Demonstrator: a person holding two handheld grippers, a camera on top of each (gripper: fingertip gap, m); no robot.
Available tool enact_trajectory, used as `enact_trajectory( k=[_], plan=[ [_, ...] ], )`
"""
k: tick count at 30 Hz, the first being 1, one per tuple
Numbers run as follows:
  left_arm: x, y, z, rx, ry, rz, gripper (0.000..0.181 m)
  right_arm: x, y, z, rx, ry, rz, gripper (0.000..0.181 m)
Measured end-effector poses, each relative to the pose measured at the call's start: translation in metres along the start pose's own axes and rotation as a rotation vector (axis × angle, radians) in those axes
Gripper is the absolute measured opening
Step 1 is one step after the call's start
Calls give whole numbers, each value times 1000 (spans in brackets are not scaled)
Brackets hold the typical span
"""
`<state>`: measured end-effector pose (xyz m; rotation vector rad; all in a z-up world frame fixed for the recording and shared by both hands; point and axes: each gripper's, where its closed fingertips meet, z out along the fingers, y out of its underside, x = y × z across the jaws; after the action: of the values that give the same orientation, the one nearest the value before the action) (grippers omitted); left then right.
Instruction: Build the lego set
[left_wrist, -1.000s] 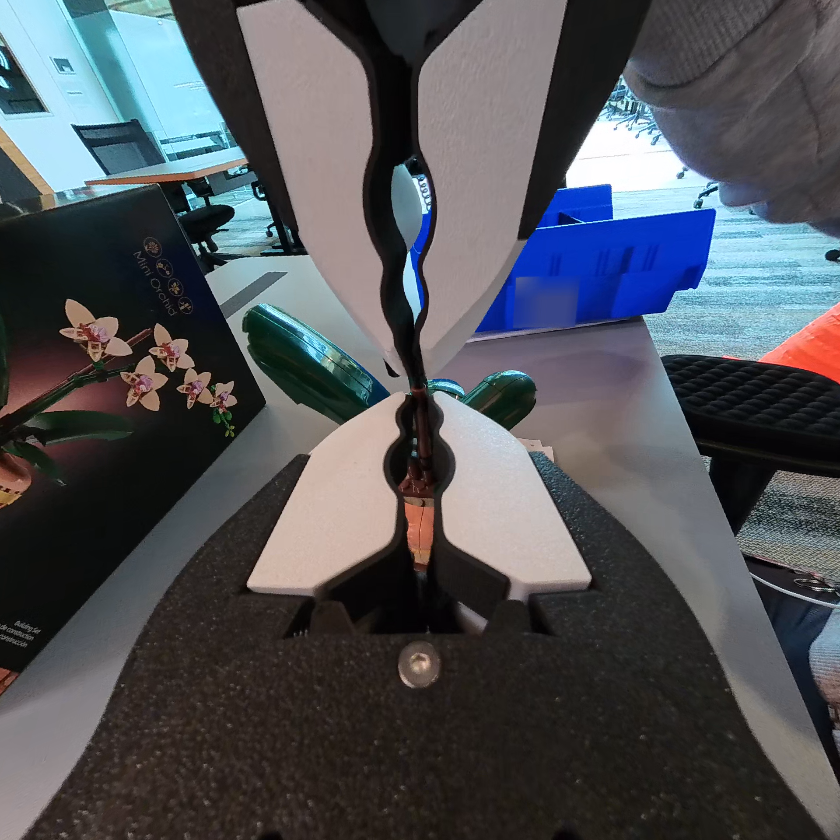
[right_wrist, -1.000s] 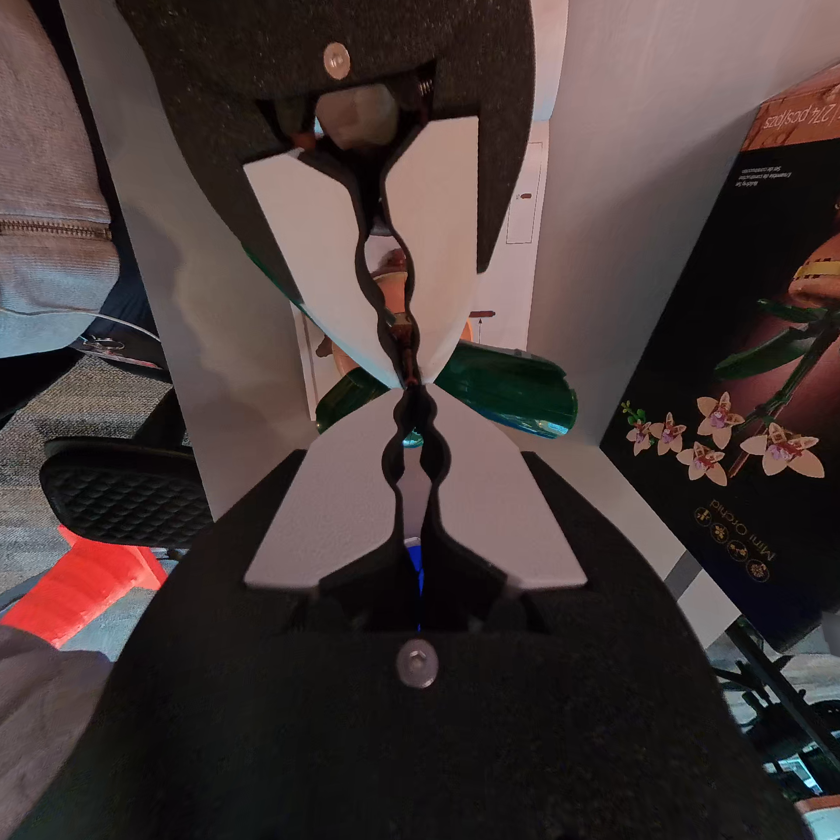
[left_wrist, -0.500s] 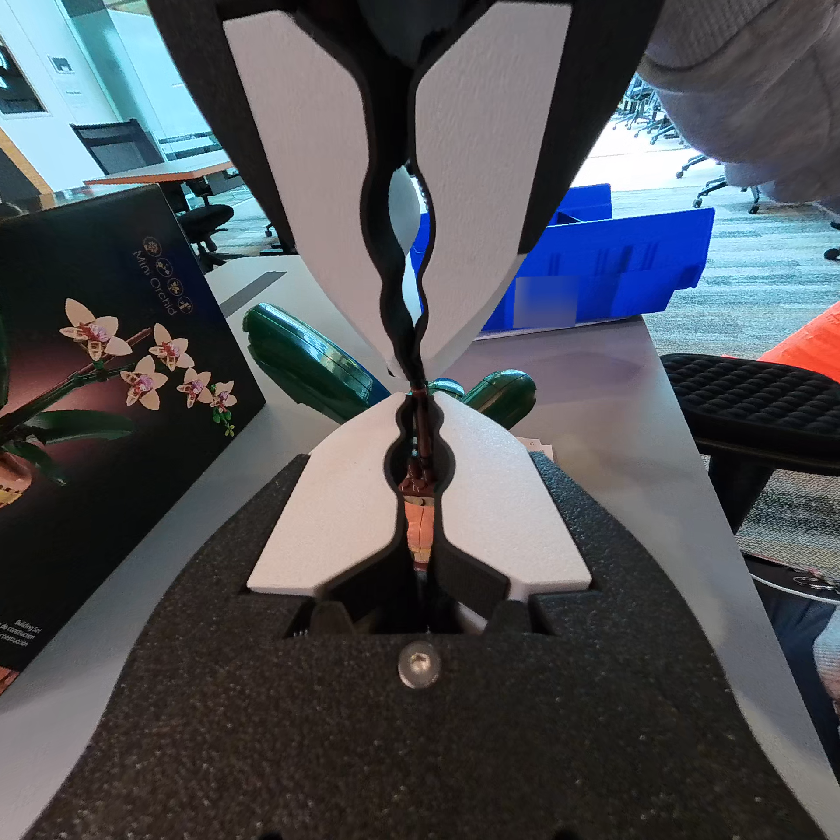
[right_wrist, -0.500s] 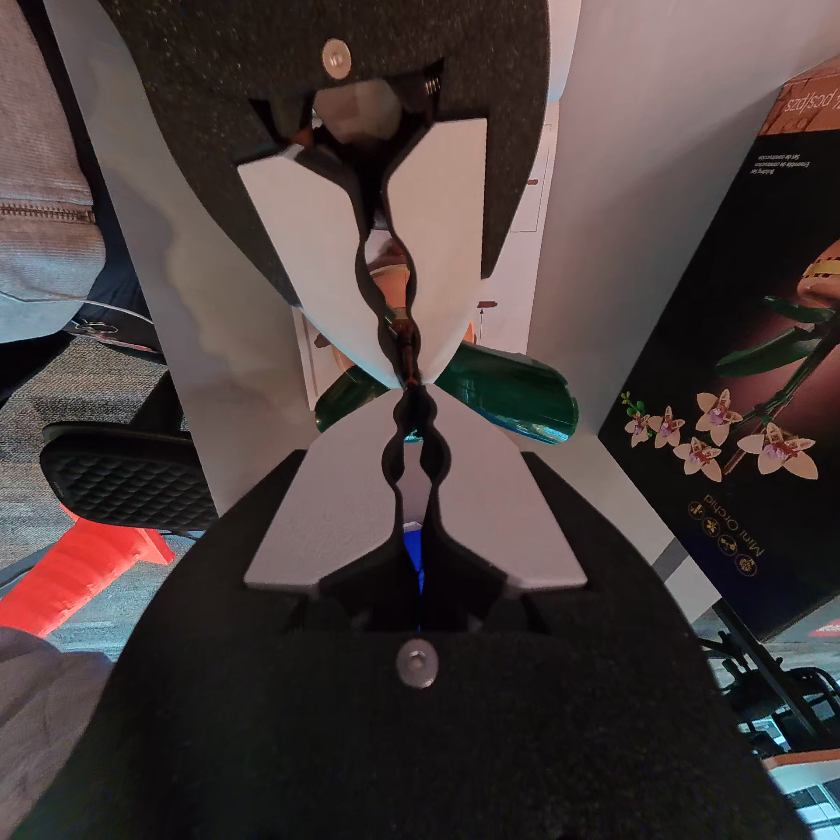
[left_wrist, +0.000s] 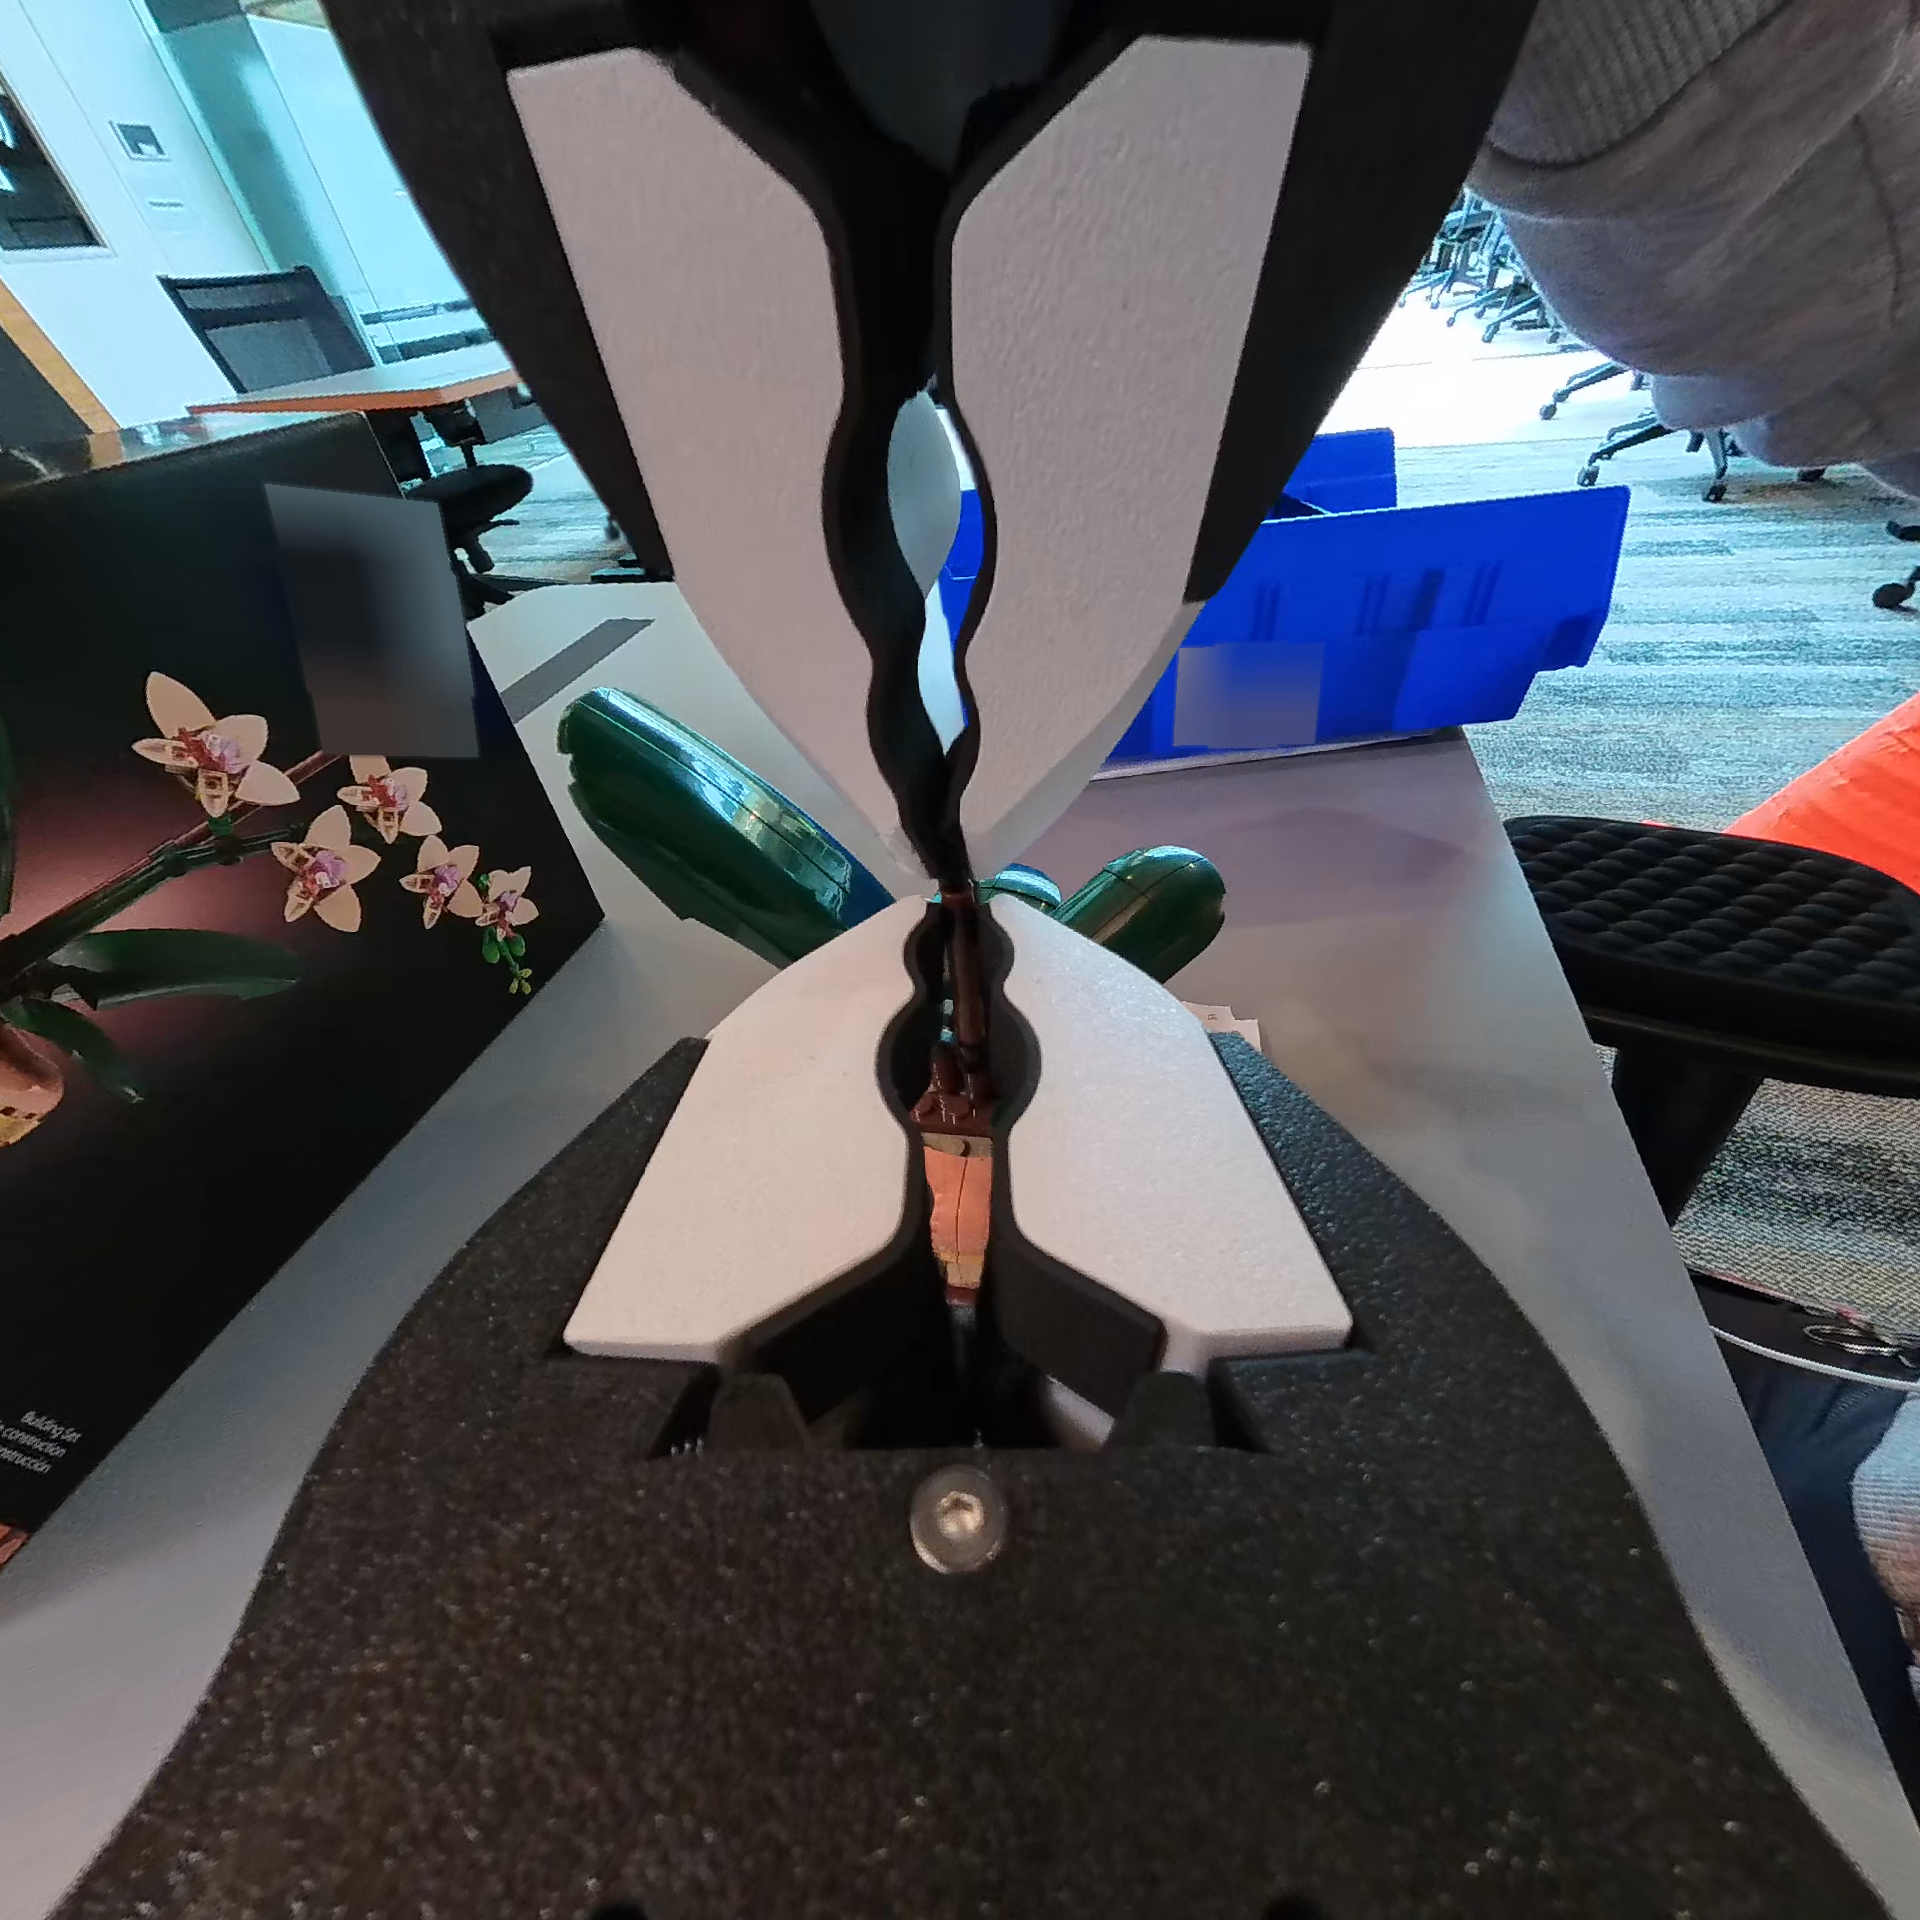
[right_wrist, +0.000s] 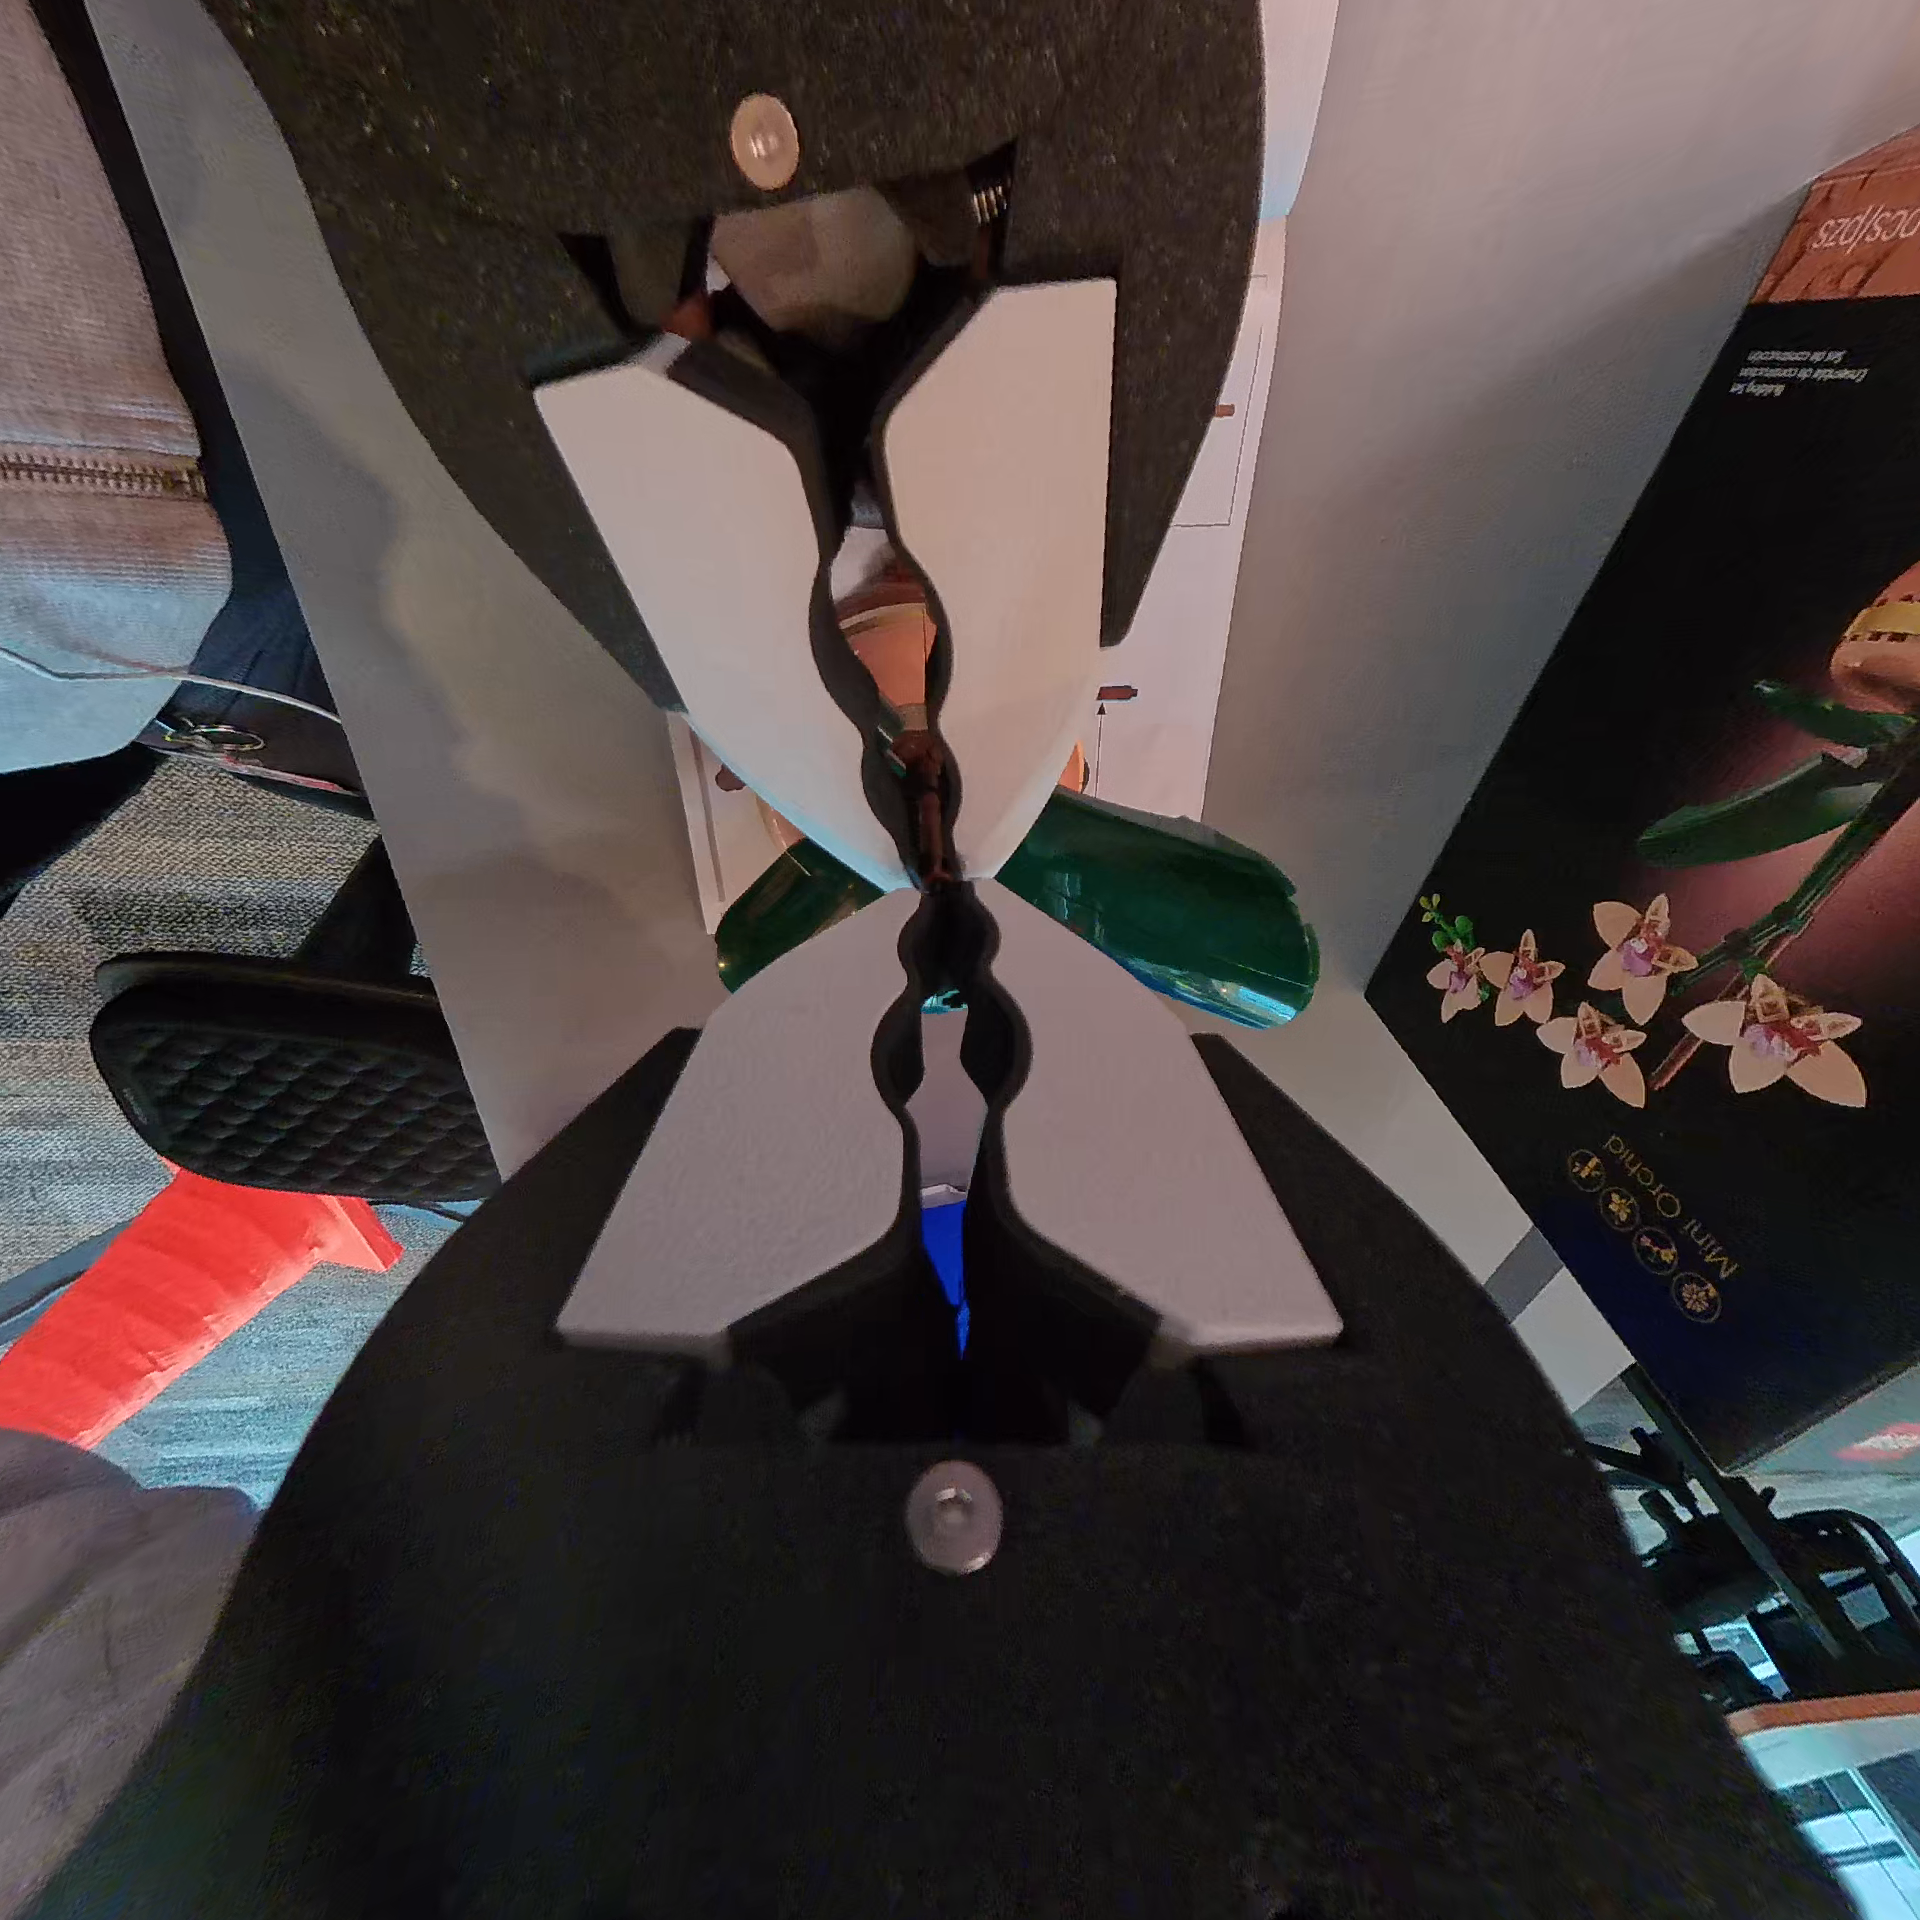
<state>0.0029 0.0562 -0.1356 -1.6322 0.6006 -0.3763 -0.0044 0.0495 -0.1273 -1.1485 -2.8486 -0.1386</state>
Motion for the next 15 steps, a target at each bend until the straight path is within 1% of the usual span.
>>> enact_trajectory(
  k=[15],
  plan=[
    [0,0,0,1,-6,3,4,0,-1,2,29,-14,-1,2]
  ],
)
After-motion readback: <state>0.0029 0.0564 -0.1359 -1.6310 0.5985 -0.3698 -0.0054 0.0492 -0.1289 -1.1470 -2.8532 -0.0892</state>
